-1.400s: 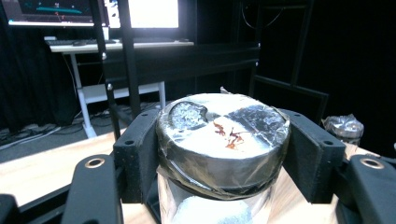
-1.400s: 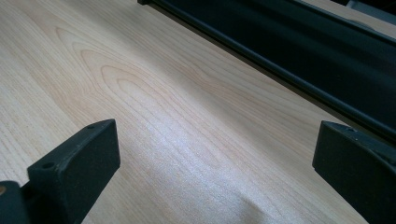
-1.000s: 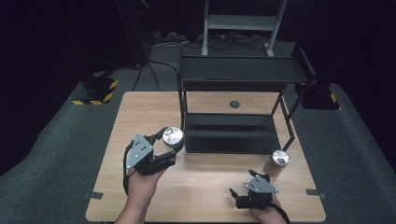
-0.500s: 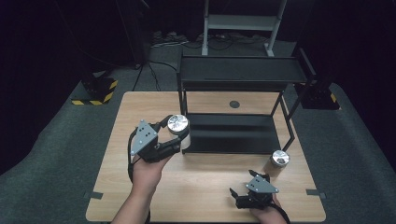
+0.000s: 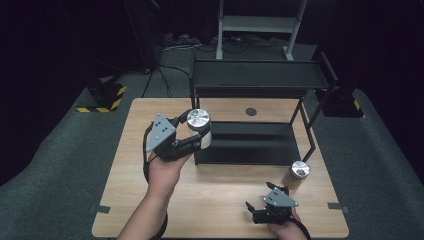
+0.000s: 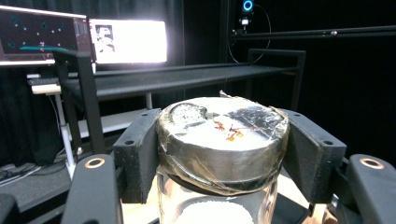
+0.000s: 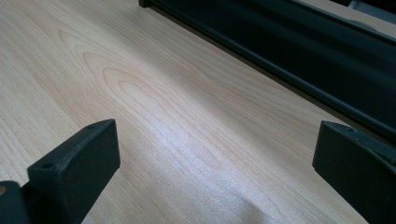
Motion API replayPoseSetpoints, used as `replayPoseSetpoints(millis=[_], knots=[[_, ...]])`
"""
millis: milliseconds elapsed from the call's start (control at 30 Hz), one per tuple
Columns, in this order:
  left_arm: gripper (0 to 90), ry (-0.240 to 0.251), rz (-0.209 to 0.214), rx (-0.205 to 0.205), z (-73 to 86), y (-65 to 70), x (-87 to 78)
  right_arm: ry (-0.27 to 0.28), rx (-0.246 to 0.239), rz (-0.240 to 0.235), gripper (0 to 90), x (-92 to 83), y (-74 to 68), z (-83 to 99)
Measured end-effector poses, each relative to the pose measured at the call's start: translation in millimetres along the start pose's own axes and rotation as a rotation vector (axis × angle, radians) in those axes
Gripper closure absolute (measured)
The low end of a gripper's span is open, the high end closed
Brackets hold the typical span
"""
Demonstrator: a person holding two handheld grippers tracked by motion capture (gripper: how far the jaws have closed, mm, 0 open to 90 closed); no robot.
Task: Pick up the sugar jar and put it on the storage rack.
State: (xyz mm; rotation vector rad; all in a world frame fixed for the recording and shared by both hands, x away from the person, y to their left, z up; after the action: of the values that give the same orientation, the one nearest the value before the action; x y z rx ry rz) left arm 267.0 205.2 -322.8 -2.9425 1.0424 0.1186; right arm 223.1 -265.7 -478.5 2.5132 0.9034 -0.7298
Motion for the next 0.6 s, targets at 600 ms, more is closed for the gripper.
replayPoseSetpoints(millis=[600], knots=[[34.3, 0.053, 0.003, 0.002, -26.0, -1.0, 17.2, 0.002, 0.007, -0.005, 0.0, -0.4, 1.4, 0.6]])
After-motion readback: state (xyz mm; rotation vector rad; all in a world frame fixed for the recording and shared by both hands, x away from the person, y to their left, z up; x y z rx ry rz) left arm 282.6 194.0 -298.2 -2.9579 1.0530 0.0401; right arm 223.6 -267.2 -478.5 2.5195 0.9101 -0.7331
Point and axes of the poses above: each handheld gripper's, and its own axes: x roughly forward along the jaws, z roughly out of its underside, y roughly to its right, the point moved 2 cm from there along x, roughly forward along the jaws, and after that the axes turned 6 degrees about -y, right-handed, at the moved point
